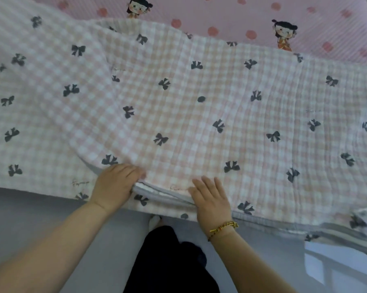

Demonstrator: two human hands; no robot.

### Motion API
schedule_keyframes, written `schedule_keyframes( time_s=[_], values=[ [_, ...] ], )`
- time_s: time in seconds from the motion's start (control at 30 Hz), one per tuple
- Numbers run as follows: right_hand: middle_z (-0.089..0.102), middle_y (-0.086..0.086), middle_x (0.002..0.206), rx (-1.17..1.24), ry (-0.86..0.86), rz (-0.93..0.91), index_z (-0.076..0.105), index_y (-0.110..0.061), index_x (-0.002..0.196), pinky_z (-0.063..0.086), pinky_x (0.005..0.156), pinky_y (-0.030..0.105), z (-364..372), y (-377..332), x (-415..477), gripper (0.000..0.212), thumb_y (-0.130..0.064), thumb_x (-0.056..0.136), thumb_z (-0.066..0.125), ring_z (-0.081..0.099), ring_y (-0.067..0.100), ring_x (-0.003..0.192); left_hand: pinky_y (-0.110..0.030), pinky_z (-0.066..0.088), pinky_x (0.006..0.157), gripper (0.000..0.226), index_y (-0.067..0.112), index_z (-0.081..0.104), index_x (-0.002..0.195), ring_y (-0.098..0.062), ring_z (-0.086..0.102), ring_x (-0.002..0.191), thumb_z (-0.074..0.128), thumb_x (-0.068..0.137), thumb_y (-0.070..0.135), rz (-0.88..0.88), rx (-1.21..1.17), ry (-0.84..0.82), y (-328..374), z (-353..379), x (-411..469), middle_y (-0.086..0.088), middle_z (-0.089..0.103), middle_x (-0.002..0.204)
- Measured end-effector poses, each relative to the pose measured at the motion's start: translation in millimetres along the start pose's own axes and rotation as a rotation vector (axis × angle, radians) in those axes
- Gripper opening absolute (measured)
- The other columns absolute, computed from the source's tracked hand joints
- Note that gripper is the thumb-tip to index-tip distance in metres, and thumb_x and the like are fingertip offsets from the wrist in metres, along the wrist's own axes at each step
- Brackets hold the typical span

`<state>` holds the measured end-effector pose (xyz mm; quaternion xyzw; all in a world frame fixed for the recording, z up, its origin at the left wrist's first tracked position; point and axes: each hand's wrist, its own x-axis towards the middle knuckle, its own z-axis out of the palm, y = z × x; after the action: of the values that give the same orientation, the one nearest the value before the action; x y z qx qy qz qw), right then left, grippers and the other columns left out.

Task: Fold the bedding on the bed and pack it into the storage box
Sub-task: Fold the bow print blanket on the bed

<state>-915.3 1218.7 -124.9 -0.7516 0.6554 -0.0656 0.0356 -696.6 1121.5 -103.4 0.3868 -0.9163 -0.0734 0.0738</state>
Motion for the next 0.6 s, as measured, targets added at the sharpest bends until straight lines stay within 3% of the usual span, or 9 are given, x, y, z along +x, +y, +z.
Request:
schedule_keyframes(
  time_s=[0.13,0.2,0.3,0.4,0.47,0.5,0.53,0.6],
  values=[
    [0.07,0.01,0.104,0.037,-0.003,0.108,0.046,-0.013,0.107,0.011,0.111,0.037,-4,20,-33,0.038,0.001,0.075,0.03,0.056,0.031,0.108,-0.025,0.05,0.063,0.051,0.004,0.073,0.081,-0.023,0.068,0.073,0.028,0.058,0.008,0.063,0.119,0.005,0,8,-6,-0.009,0.072,0.079],
    [0.071,0.01,0.102,0.089,0.05,0.097,0.047,-0.013,0.107,0.013,0.112,0.033,-6,30,-44,0.035,0.002,0.092,0.019,0.062,0.032,0.103,-0.032,0.039,0.081,0.052,0.004,0.066,0.096,-0.026,0.056,0.094,0.028,0.06,0.006,0.07,0.175,0.036,-3,14,-15,-0.014,0.072,0.089],
    [0.073,0.01,0.095,0.148,0.094,0.07,0.05,-0.012,0.103,0.02,0.11,0.029,-14,33,-50,0.036,-0.006,0.1,0.015,0.066,0.027,0.096,-0.035,0.028,0.093,0.053,0.005,0.05,0.111,-0.025,0.044,0.104,0.027,0.063,0.006,0.031,0.223,0.022,-3,25,-27,-0.018,0.07,0.101],
    [0.071,0.011,0.101,-0.021,0.049,0.092,0.047,-0.009,0.108,0.01,0.113,0.031,-1,37,-57,0.046,-0.002,0.098,0.003,0.066,0.03,0.098,-0.036,0.028,0.092,0.058,0.001,0.065,0.104,-0.033,0.061,0.102,0.026,0.062,0.003,-0.011,0.251,0.002,1,29,-29,-0.019,0.069,0.102],
    [0.07,0.013,0.104,-0.053,0.021,0.137,0.047,-0.007,0.11,0.018,0.111,0.03,8,47,-63,0.044,0.006,0.09,0.011,0.059,0.03,0.105,-0.034,0.024,0.098,0.049,-0.001,0.069,0.099,-0.034,0.065,0.098,0.036,0.063,-0.001,-0.01,0.294,0.008,2,29,-25,-0.019,0.069,0.101],
    [0.071,0.012,0.101,-0.008,-0.003,0.166,0.052,-0.007,0.107,0.034,0.104,0.026,8,52,-65,0.042,0.007,0.082,0.021,0.06,0.03,0.103,-0.032,0.02,0.102,0.042,-0.002,0.07,0.098,-0.034,0.064,0.098,0.052,0.06,-0.006,-0.009,0.308,0.019,3,28,-22,-0.019,0.069,0.101],
    [0.072,0.012,0.094,0.043,-0.049,0.183,0.06,-0.007,0.1,0.049,0.088,0.025,3,56,-65,0.044,0.004,0.072,0.028,0.066,0.028,0.094,-0.033,0.021,0.1,0.048,-0.002,0.071,0.096,-0.034,0.066,0.095,0.069,0.049,-0.011,-0.042,0.3,-0.001,4,25,-20,-0.018,0.07,0.1],
    [0.074,0.009,0.082,0.061,-0.122,0.203,0.073,-0.006,0.078,0.054,0.054,0.026,-7,61,-65,0.046,0.001,0.062,0.03,0.072,0.024,0.071,-0.035,0.027,0.087,0.059,0.001,0.073,0.087,-0.032,0.07,0.081,0.08,0.031,-0.016,-0.132,0.265,-0.03,3,16,-18,-0.015,0.072,0.089]
  ],
)
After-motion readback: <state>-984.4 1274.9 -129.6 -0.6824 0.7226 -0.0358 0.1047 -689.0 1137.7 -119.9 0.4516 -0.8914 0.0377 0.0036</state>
